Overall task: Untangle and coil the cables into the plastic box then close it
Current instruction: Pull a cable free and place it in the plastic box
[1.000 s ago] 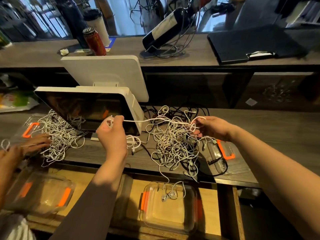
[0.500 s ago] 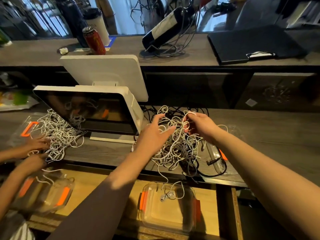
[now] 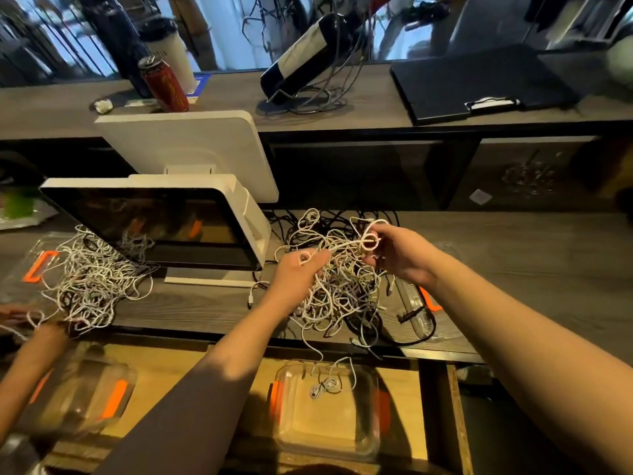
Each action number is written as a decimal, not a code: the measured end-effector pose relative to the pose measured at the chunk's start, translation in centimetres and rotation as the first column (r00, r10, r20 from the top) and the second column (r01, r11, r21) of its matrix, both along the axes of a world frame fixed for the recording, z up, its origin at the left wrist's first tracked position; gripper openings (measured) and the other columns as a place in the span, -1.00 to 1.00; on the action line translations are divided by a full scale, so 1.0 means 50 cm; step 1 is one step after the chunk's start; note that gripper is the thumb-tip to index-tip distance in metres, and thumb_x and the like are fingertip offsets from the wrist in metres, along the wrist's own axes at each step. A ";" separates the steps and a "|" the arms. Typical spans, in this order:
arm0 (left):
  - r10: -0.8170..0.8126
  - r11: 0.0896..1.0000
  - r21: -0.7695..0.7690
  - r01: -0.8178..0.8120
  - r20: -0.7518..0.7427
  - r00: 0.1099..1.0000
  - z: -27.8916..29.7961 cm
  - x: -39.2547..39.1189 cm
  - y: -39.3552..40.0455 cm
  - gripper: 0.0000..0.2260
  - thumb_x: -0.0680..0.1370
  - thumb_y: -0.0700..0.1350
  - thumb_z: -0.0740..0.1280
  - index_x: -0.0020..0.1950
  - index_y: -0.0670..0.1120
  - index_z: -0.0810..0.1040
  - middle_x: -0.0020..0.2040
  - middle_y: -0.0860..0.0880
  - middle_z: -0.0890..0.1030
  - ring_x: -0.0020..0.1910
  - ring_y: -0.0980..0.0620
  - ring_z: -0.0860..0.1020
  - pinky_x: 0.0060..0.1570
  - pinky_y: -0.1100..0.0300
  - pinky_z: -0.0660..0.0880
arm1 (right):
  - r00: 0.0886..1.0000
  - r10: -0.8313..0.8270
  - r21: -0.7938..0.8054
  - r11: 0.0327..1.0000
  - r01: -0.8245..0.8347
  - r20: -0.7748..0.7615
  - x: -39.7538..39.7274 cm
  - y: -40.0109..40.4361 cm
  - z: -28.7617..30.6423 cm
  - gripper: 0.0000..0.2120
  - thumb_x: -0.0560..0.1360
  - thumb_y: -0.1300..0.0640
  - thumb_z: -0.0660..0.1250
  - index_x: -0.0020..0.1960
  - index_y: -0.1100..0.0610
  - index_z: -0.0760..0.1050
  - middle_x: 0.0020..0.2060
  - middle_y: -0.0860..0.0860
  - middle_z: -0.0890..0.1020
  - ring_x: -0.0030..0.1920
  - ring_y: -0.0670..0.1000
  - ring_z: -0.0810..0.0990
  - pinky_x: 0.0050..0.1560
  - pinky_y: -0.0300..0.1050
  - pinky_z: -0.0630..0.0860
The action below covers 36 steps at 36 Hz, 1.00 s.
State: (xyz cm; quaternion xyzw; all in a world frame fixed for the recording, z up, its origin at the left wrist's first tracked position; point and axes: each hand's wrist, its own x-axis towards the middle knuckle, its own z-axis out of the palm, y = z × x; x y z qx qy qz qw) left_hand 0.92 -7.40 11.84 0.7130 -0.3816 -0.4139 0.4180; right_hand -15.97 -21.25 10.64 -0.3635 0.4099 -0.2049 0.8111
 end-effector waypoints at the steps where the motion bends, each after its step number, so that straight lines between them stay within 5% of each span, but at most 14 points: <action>1: 0.043 0.999 -0.003 -0.043 -0.002 0.999 0.002 0.001 0.000 -0.70 0.63 0.05 0.33 -0.24 -0.07 0.48 -0.41 0.02 0.38 -0.44 0.05 0.28 -0.40 0.16 0.22 | 0.996 -0.041 0.071 0.997 0.035 0.077 -0.002 -0.001 -0.002 -0.84 0.61 0.15 0.23 -0.13 0.14 0.48 -0.20 0.09 0.64 -0.23 -0.02 0.63 -0.06 -0.08 0.59; 4: 0.167 0.986 -0.028 -0.166 0.022 0.986 0.009 0.006 -0.002 -0.69 0.62 -0.02 0.35 -0.28 -0.08 0.42 -0.45 0.04 0.31 -0.50 0.13 0.23 -0.43 0.21 0.18 | 0.953 -0.141 0.191 0.977 0.091 0.268 -0.005 0.002 -0.010 -0.73 0.56 0.17 0.20 -0.32 0.13 0.37 -0.23 0.09 0.62 -0.27 -0.03 0.59 0.04 -0.02 0.62; 7: 0.265 0.964 -0.036 -0.265 0.009 0.964 0.013 0.013 -0.003 -0.65 0.61 -0.06 0.37 -0.35 -0.03 0.37 -0.46 0.03 0.30 -0.50 0.13 0.24 -0.41 0.18 0.19 | 0.951 -0.096 0.157 0.986 0.051 0.295 0.000 0.012 -0.016 -0.71 0.49 0.14 0.21 -0.40 0.10 0.32 -0.27 0.09 0.53 -0.28 -0.01 0.55 0.00 -0.04 0.56; 12: 0.443 0.895 -0.052 -0.444 -0.033 0.896 0.022 0.031 0.005 -0.72 0.59 -0.02 0.39 -0.26 -0.11 0.47 -0.38 -0.08 0.42 -0.38 0.00 0.35 -0.29 0.13 0.27 | 0.970 0.014 -0.366 0.925 -0.105 -0.243 0.009 0.013 -0.021 -0.75 0.56 0.11 0.17 -0.19 0.15 0.56 -0.35 0.06 0.50 -0.39 0.03 0.37 -0.36 -0.11 0.19; 17: 0.606 0.788 -0.060 -0.613 -0.102 0.789 0.037 0.091 0.024 -0.69 0.56 0.00 0.40 -0.35 -0.03 0.44 -0.48 0.05 0.44 -0.42 -0.03 0.36 -0.28 0.08 0.29 | 0.945 0.086 -0.401 0.890 -0.216 -0.317 -0.031 -0.008 -0.008 -0.62 0.60 -0.10 0.27 -0.02 0.21 0.66 -0.43 -0.03 0.35 -0.42 -0.05 0.30 -0.38 -0.18 0.21; 21: 0.649 0.740 -0.104 -0.665 -0.149 0.746 0.051 0.117 0.038 -0.69 0.58 -0.05 0.39 -0.33 -0.03 0.40 -0.45 0.02 0.45 -0.42 0.01 0.41 -0.30 0.12 0.33 | 0.913 0.062 -0.515 0.809 -0.283 -0.403 -0.068 -0.023 -0.007 -0.61 0.58 -0.11 0.31 -0.16 0.21 0.60 -0.51 -0.12 0.39 -0.44 -0.10 0.30 -0.38 -0.22 0.25; 25: 0.639 0.747 -0.148 -0.648 -0.108 0.761 0.055 0.111 0.042 -0.65 0.58 -0.07 0.38 -0.35 -0.04 0.36 -0.49 0.04 0.39 -0.47 0.04 0.34 -0.37 0.15 0.28 | 0.921 -0.025 -0.589 0.775 -0.228 -0.389 -0.075 -0.035 -0.016 -0.64 0.59 -0.06 0.32 -0.29 0.13 0.44 -0.42 0.00 0.39 -0.39 -0.08 0.35 -0.27 -0.20 0.32; 28: 0.712 0.671 -0.142 -0.728 -0.153 0.686 0.056 0.112 0.043 -0.68 0.57 -0.05 0.38 -0.35 -0.02 0.41 -0.50 0.07 0.41 -0.48 0.04 0.35 -0.41 0.15 0.27 | 0.927 -0.033 -0.606 0.766 -0.216 -0.373 -0.068 -0.044 -0.009 -0.63 0.56 -0.05 0.38 -0.26 0.20 0.44 -0.37 0.06 0.45 -0.35 -0.16 0.48 -0.10 -0.21 0.40; 31: 0.771 0.595 -0.189 -0.781 -0.142 0.621 0.060 0.115 0.044 -0.70 0.53 -0.10 0.37 -0.37 -0.04 0.38 -0.44 0.01 0.38 -0.42 0.03 0.34 -0.39 0.13 0.26 | 0.979 0.007 -0.537 0.835 -0.119 -0.206 -0.062 -0.053 -0.001 -0.66 0.57 -0.04 0.36 -0.29 0.11 0.41 -0.38 -0.01 0.44 -0.28 -0.01 0.53 0.02 -0.02 0.47; 34: 0.754 0.603 -0.263 -0.753 -0.119 0.646 0.069 0.122 0.053 -0.69 0.50 -0.24 0.35 -0.40 -0.06 0.35 -0.44 0.01 0.35 -0.45 0.11 0.30 -0.40 0.20 0.26 | 0.998 0.000 -0.439 0.898 -0.025 -0.056 -0.051 -0.047 0.018 -0.72 0.65 0.08 0.22 -0.22 0.11 0.37 -0.36 0.01 0.34 -0.39 -0.02 0.39 -0.18 -0.02 0.53; 36: 0.671 0.686 -0.315 -0.655 -0.071 0.738 0.080 0.124 0.061 -0.78 0.48 -0.27 0.38 -0.34 -0.06 0.53 -0.33 -0.02 0.57 -0.33 0.10 0.53 -0.27 0.23 0.44 | 0.989 0.022 -0.559 0.823 -0.100 -0.145 -0.038 -0.034 0.037 -0.73 0.65 0.09 0.23 -0.21 0.13 0.40 -0.40 -0.01 0.34 -0.42 -0.04 0.34 -0.38 -0.14 0.40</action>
